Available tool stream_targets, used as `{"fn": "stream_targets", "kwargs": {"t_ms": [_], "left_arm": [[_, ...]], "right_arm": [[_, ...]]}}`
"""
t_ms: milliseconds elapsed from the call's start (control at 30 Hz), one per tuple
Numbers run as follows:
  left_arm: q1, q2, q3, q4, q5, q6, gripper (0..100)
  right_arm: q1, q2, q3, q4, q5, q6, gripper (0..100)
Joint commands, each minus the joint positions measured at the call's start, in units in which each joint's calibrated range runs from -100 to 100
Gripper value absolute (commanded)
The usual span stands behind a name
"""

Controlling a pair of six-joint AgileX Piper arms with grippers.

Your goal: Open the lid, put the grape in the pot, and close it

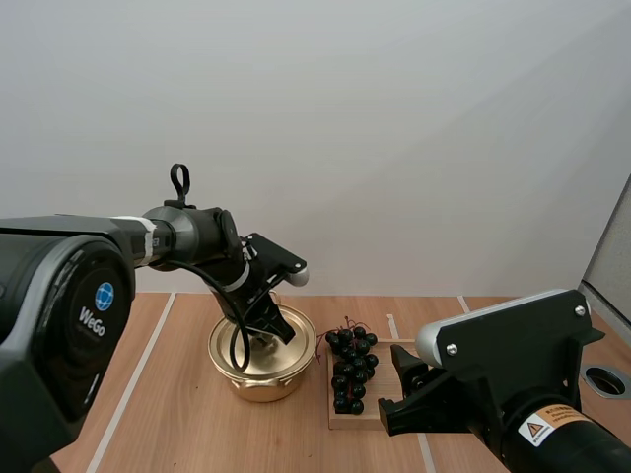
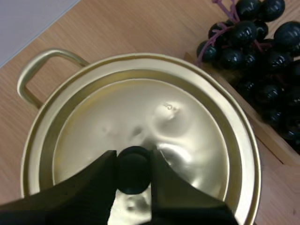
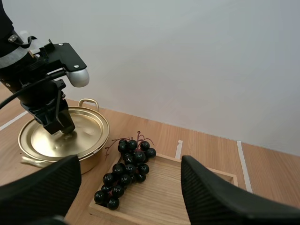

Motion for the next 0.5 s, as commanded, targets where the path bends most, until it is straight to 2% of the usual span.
{"fn": "stream_targets", "kwargs": {"t_ms": [0, 267, 467], "left_arm": [[-0.23, -0.09, -0.36, -0.46, 1.82, -0.44, 0], [-0.23, -4.67, -2.81, -0.46, 7.06, -0.79, 0], [-0.23, -14.2, -10.35, -0.35, 12.38, -1.38, 0]], "right_arm": [[-0.19, 0.05, -0.32, 0.16, -0.56, -0.61, 100], [-0.19, 0.05, -0.32, 0.42, -0.71, -0.62, 100], [-0.19, 1.26, -0.32, 4.43, -0.53, -0.62, 100]]}}
